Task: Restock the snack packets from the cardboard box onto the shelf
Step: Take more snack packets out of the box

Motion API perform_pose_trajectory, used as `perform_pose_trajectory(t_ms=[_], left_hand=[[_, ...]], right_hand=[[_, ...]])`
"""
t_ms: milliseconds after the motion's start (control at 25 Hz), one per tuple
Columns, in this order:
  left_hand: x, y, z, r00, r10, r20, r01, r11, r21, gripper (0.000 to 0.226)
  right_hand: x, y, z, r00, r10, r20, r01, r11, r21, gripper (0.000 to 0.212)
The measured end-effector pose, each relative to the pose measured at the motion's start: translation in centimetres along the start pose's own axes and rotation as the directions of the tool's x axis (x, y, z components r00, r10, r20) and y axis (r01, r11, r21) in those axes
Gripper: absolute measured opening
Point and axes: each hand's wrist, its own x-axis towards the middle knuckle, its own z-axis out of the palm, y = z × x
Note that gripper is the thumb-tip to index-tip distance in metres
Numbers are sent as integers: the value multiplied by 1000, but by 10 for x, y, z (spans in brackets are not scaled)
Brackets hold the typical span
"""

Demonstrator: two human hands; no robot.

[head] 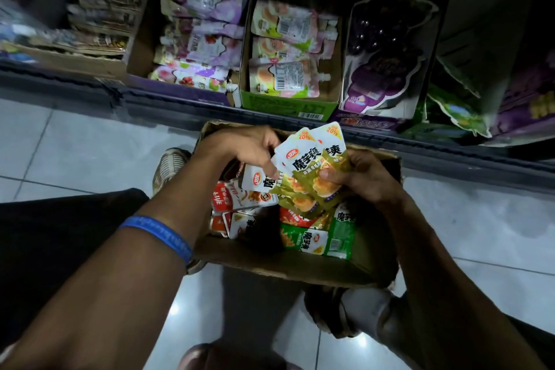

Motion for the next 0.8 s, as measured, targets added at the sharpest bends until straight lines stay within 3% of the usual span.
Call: perform_pose_trajectory(t_ms=[160,280,440,520,560,600,680,720,800], left_hand=[[9,1,16,999,42,-13,-44,984,-175,25],[15,-13,26,992,-46,-116,14,963,-270,46],[20,-50,44,960,-264,89,272,957,-101,55],[19,-55,62,932,-348,102,347,937,27,56],[19,-57,70,932,-345,112,349,937,-21,57],[16,-56,77,943,-294,153,322,922,-214,55],[12,-49,88,974,-132,183,222,689,-690,45],[9,-41,91,986,-72,152,165,585,-794,44],[5,-25,99,995,-66,76,100,545,-832,42]], right_hand=[[-1,6,1,981,152,120,-147,988,-42,26],[-4,29,4,987,158,2,-158,987,36,10],[1,57,5,980,149,-134,-137,986,93,9],[0,64,8,977,137,-164,-121,987,108,5],[0,68,11,978,129,-167,-109,987,119,11],[-1,70,14,979,120,-167,-97,985,141,19],[-5,74,21,982,108,-154,-77,978,192,34],[-7,73,27,981,115,-157,-82,976,201,39],[-12,66,45,977,137,-160,-104,974,202,49]])
